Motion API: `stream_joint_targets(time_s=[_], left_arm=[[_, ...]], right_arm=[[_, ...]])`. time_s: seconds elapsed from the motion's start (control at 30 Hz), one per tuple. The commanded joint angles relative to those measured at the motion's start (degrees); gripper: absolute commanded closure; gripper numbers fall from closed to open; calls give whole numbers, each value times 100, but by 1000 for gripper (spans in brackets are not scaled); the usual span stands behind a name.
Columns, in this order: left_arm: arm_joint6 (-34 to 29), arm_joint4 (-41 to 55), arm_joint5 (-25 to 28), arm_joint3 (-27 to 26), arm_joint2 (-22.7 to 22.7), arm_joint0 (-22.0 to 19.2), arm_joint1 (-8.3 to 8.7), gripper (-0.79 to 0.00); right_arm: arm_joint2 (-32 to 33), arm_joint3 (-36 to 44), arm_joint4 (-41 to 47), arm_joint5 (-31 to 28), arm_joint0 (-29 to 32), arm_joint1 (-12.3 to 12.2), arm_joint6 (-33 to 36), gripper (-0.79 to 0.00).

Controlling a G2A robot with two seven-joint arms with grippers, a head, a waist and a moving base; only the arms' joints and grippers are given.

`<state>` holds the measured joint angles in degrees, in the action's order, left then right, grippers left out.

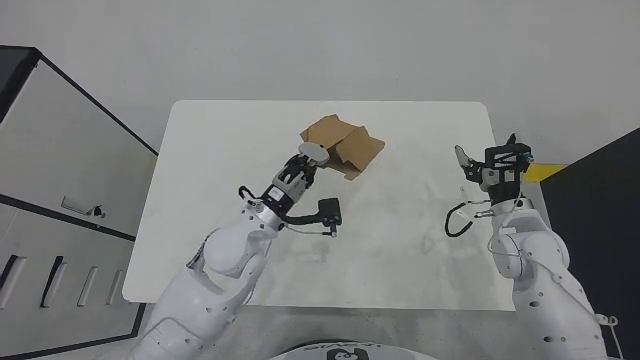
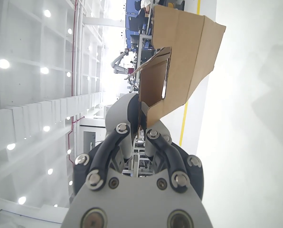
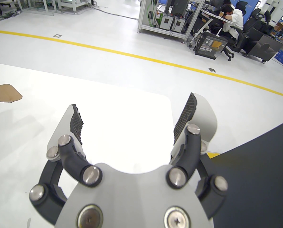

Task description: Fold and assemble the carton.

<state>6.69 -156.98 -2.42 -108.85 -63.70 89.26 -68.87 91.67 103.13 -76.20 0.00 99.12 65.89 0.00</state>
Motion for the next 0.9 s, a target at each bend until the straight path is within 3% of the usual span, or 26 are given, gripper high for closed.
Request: stream_joint_targets(time_s=[0.0,0.33,0.53,0.67,0.87], left_arm=[[289,73,-187,84,-138,77,30,0],[2464,920,-1245,458,-853,420,203,0],[3481,1603,-1482,615,-1379,558,299,0],[3900,1857,-1629,617,-1589,639,337,0],[3900,1857,-1629,617,-1589,639,337,0]], right_arm=[[0,0,0,0,0,0,0,-785],[0,0,0,0,0,0,0,-785],[0,0,0,0,0,0,0,-785],[0,0,0,0,0,0,0,-785],[0,0,0,0,0,0,0,-785]])
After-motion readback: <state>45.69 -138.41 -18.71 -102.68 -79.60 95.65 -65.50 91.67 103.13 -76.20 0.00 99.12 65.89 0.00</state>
